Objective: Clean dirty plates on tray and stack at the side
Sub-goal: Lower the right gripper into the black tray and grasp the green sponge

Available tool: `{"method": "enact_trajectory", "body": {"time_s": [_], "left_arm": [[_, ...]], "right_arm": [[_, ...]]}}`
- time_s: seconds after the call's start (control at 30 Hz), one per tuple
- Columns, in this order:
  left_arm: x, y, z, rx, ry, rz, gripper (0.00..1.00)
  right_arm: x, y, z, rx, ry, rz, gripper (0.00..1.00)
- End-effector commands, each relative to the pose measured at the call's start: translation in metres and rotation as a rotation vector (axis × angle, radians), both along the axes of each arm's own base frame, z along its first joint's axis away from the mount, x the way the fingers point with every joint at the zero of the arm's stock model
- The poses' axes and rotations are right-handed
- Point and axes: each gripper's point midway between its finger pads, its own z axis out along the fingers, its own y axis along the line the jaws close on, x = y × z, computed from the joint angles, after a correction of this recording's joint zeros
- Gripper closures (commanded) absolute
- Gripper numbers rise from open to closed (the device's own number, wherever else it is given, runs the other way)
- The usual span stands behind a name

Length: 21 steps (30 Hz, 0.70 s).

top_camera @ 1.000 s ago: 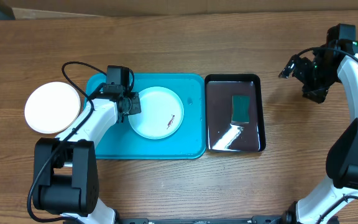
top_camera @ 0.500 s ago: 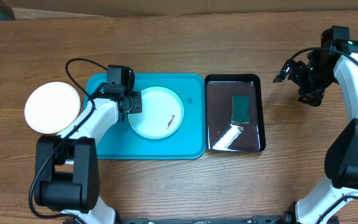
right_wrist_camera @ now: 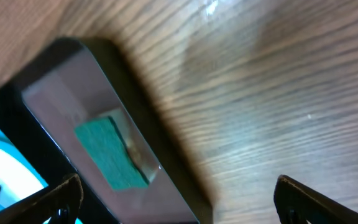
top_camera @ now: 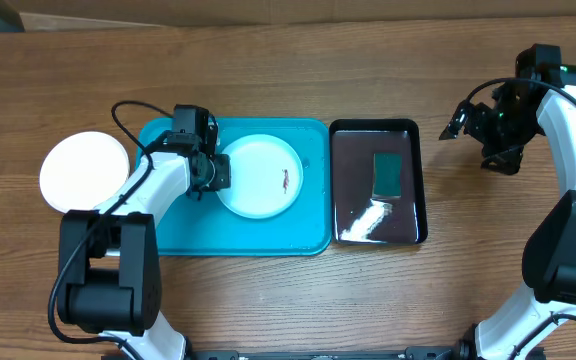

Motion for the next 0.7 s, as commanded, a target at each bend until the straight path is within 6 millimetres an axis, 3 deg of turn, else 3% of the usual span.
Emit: {"method": "enact_trajectory", "body": {"time_s": [0.0, 0.1, 0.43, 0.57, 0.67], "left_arm": [[-0.014, -0.021, 0.005, -0.136, 0.064, 0.043, 0.79], [-0.019, -0.017, 0.003, -0.116, 0.083, 0.048, 0.68], [0.005, -0.007, 0.007, -0.059, -0.022, 0.061, 0.67], [0.009, -0.006, 0.008, -0.051, -0.036, 0.063, 0.65], [0.007, -0.006, 0.008, -0.05, -0.032, 0.063, 0.66]], "right_arm": [[-0.003, 0.006, 0.005, -0.022, -0.007, 0.064, 0.0], [-0.008, 0.019, 0.004, -0.03, 0.014, 0.114, 0.01], [-0.029, 0.083, -0.006, -0.168, 0.064, 0.382, 0.06], [-0.041, 0.109, -0.02, -0.208, 0.077, 0.459, 0.06], [-0.043, 0.114, -0.036, -0.288, 0.067, 0.483, 0.06]]}}
